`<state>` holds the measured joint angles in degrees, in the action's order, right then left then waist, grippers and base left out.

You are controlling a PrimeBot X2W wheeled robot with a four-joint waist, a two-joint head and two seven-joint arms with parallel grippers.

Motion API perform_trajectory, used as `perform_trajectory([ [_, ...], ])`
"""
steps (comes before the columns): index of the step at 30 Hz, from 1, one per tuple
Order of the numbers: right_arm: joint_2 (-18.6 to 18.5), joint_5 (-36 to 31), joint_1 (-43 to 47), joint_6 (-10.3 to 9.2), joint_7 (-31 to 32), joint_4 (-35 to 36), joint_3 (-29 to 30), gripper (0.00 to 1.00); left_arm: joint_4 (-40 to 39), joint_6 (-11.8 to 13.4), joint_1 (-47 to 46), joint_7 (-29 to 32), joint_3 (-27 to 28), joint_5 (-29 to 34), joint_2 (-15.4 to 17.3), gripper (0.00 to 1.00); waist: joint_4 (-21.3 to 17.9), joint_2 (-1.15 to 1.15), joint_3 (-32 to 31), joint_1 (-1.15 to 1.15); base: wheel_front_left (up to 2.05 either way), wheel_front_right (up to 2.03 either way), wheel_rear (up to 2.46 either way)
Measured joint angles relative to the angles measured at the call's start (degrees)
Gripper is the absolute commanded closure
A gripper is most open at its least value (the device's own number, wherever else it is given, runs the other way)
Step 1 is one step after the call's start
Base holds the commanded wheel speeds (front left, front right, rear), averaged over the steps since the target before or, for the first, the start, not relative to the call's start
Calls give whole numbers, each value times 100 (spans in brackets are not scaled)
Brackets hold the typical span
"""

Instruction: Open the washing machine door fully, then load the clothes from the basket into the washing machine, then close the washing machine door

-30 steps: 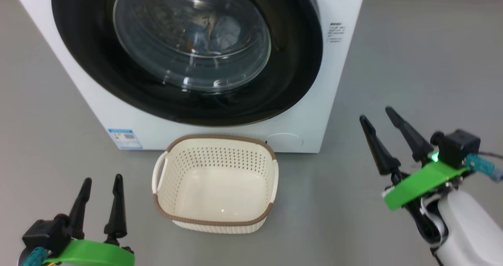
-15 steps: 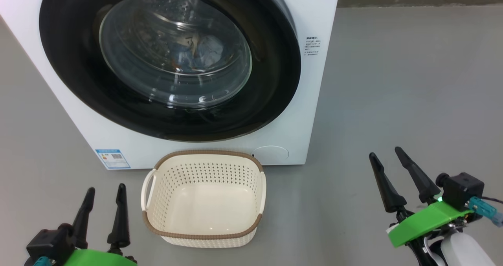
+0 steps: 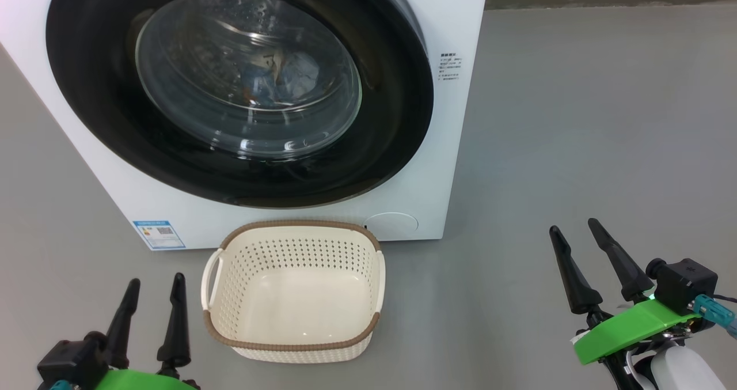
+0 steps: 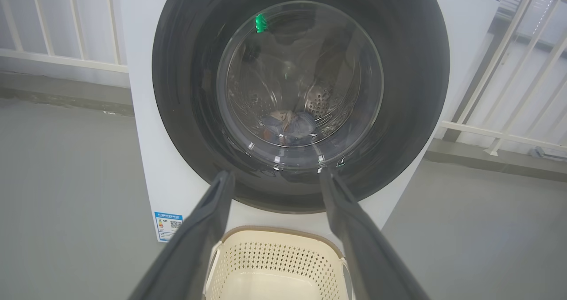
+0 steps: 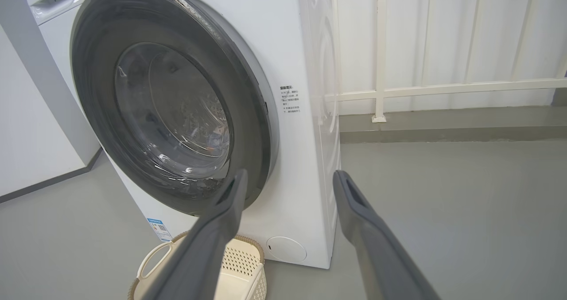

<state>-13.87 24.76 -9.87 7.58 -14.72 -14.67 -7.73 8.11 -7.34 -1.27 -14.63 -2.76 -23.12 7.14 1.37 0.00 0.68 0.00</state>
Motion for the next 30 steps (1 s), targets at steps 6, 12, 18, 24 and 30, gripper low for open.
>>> perform_trajectory([
  [6,12,-18,1,0,0,16,44,0,1,0,-1,0,-38,-33,22,0,21,0,55,0,0,0,0],
  [12,25,-48,1,0,0,16,44,0,2,0,-1,0,-49,-44,35,0,32,0,67,0,0,0,0],
  [18,38,-48,1,0,0,10,31,0,7,0,-1,0,-54,-44,52,0,26,0,35,0,0,0,0],
  [24,38,-48,1,0,0,-1,10,0,16,0,-1,0,-57,-44,53,0,25,0,9,0,0,0,0],
  [30,38,-48,1,0,0,-21,-14,0,30,0,-1,0,-57,-44,53,0,27,0,-13,0,0,0,0],
])
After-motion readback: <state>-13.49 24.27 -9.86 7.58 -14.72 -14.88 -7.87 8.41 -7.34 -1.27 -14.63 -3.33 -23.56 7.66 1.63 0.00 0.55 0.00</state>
